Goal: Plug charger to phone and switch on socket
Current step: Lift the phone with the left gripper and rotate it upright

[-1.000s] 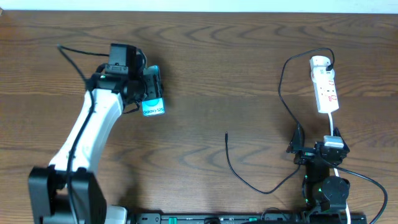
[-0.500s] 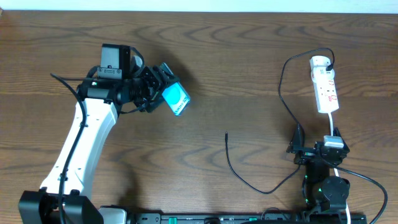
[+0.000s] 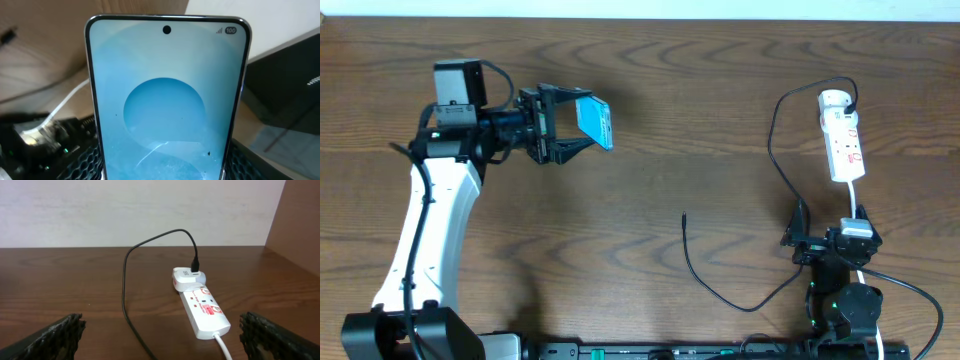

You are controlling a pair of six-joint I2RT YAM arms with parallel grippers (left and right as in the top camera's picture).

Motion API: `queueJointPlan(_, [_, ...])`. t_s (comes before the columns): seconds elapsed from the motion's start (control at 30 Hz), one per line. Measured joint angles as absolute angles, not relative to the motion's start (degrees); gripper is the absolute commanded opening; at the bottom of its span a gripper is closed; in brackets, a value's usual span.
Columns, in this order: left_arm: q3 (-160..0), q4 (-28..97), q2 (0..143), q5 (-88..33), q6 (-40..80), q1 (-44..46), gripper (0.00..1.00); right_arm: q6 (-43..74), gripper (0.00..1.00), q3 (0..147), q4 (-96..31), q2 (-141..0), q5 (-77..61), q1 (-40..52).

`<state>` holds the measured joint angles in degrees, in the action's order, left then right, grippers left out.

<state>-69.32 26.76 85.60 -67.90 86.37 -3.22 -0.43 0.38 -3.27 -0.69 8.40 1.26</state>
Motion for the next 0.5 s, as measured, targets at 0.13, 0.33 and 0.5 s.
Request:
queueJointPlan(0.13, [-69.32,26.79,85.60,-69.56,89.52,-4.08,0.07,-0.43,0.99,0.38,-3.29,-0.69,8.40,1.26])
queueJointPlan(0.33, [-69.32,23.66,85.60,-70.43,95.09,-4.08,0.07,-0.43,0.99,0.38,-3.29,-0.69,8.38,1.26])
queueJointPlan(0.5, [-69.32,19.90,85.60,-70.61,99.35,-4.08,0.07,-0.43,0.99,0.38,-3.29,-0.69,8.38,1.26])
